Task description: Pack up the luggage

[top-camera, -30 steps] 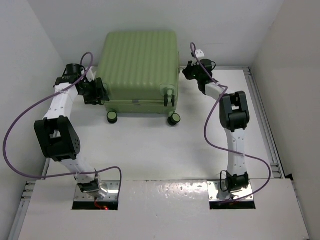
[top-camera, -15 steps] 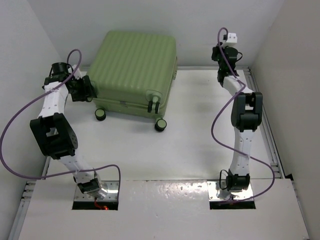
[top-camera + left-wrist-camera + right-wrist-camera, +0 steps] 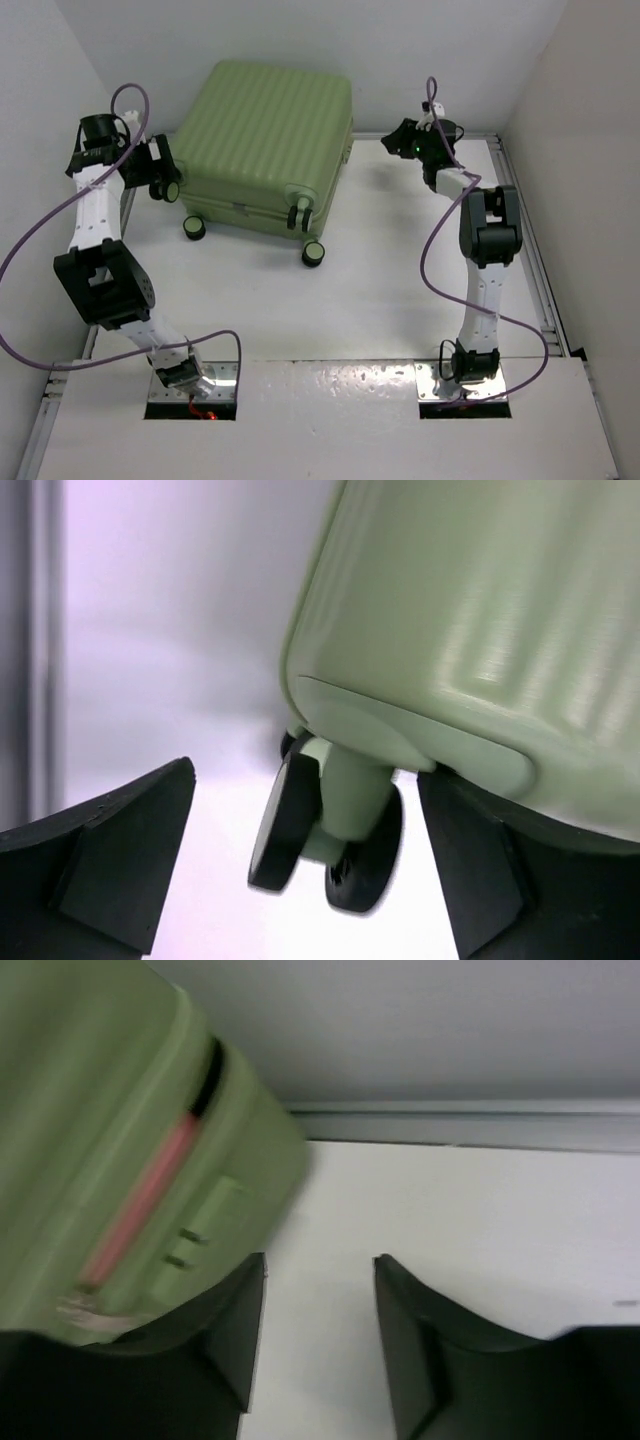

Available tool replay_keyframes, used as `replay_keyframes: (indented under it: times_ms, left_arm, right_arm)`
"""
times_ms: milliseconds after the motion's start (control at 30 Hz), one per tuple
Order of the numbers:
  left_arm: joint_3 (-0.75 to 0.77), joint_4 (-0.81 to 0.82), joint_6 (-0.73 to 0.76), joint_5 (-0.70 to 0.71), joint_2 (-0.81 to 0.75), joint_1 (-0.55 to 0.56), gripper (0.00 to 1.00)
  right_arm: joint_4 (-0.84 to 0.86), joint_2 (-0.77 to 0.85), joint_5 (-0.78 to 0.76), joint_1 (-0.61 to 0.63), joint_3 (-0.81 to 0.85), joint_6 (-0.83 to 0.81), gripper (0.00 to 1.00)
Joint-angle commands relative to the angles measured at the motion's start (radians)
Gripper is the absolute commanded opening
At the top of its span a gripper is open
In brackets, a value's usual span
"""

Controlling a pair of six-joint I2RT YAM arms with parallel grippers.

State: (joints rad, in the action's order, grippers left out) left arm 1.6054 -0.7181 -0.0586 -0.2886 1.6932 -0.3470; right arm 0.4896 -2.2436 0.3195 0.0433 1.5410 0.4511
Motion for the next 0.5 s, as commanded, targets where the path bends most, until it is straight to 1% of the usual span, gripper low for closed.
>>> replay_keyframes:
  times_ms: [0, 33, 100, 233, 367, 467]
  left_arm:
    - [0.001, 0.336, -0.005, -0.144, -0.096, 0.063, 1.0]
    - [-0.018, 0.336, -0.004, -0.19, -0.125, 0.063, 1.0]
    - [-0.048, 0.336, 0.006, -0.222, -0.15, 0.063, 1.0]
    - [-0.093, 0.336, -0.012, -0.222, -0.17, 0.086, 1.0]
    - [-0.082, 0.336, -0.053, -0.211, -0.158, 0.106, 1.0]
    - [-0.061, 0.336, -0.075, -0.211, -0.147, 0.106, 1.0]
  right_arm:
    - [0.018, -0.006, 0.162, 0.01, 0.143, 0.349, 0.52]
    - [-0.008, -0.02, 0.177, 0.013, 0.165, 0.385, 0.54]
    - [0.003, -0.025, 0.202, 0.029, 0.156, 0.435, 0.54]
    - [0.007, -0.051, 0.222, 0.059, 0.151, 0.503, 0.59]
    - [-0.009, -0.103, 0.222, 0.084, 0.172, 0.572, 0.62]
    - [-0.014, -0.132, 0.22, 0.099, 0.183, 0.61, 0.62]
